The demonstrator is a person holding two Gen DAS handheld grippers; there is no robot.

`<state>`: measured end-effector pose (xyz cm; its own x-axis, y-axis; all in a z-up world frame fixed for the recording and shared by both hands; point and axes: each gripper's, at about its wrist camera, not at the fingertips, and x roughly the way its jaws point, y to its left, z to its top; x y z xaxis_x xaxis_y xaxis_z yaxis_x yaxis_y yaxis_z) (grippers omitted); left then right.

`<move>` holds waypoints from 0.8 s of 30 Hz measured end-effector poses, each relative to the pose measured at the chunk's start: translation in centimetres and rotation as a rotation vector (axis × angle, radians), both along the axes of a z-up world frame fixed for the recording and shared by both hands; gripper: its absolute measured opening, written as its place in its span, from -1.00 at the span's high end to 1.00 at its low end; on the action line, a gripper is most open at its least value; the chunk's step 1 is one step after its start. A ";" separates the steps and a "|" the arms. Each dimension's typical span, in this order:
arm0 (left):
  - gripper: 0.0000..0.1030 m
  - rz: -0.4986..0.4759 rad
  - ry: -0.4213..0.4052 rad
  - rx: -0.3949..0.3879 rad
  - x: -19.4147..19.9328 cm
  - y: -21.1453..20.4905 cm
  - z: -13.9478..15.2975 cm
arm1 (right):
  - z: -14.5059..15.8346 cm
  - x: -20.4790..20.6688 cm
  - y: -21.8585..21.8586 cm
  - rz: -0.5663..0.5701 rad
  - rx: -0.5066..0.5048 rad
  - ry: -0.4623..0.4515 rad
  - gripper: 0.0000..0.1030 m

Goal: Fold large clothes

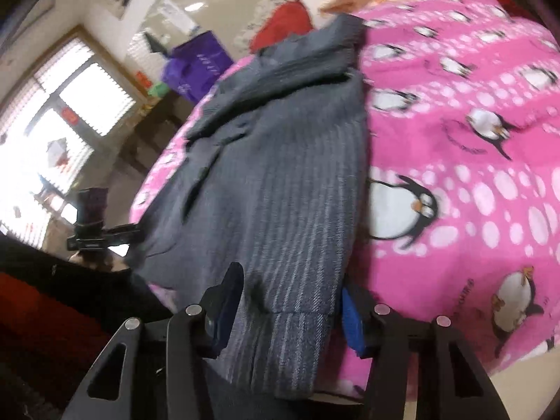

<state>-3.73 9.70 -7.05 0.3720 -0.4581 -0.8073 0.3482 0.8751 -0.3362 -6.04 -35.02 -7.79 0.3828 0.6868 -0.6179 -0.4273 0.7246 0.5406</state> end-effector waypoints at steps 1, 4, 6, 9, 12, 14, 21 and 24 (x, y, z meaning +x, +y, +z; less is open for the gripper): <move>-0.08 0.019 -0.012 0.000 0.1 0.4 0.0 | 0.2 0.0 0.1 0.013 0.007 -0.019 0.02; 0.37 0.120 0.013 -0.045 1.6 1.8 -0.9 | -0.5 1.2 -0.2 -0.055 -0.021 -0.008 0.03; 0.44 0.111 0.024 -0.060 1.5 1.7 -1.0 | -0.6 1.8 -0.1 -0.049 0.019 0.008 0.03; 0.44 0.008 0.004 -0.059 1.0 0.0 -0.3 | -0.1 1.9 0.3 -0.035 -0.010 -0.037 0.17; 0.44 0.008 0.050 -0.040 1.9 -0.4 -1.3 | -1.2 2.6 -0.2 -0.054 0.006 0.015 0.36; 0.44 0.012 0.048 -0.048 1.9 -0.1 -1.4 | -0.6 2.1 0.1 -0.021 0.016 -0.012 0.59; 0.90 0.048 -0.047 -0.080 1.1 1.1 0.4 | 0.6 0.8 0.9 0.037 0.025 -0.050 0.83; 0.91 0.078 -0.109 -0.107 -0.1 2.7 2.6 | 2.4 -0.9 1.7 0.098 0.060 -0.084 0.84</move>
<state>-3.82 12.42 -4.47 0.4924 -0.5051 -0.7088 0.3196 0.8624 -0.3925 -6.95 -33.33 -5.42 0.3604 0.7584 -0.5431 -0.5402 0.6444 0.5413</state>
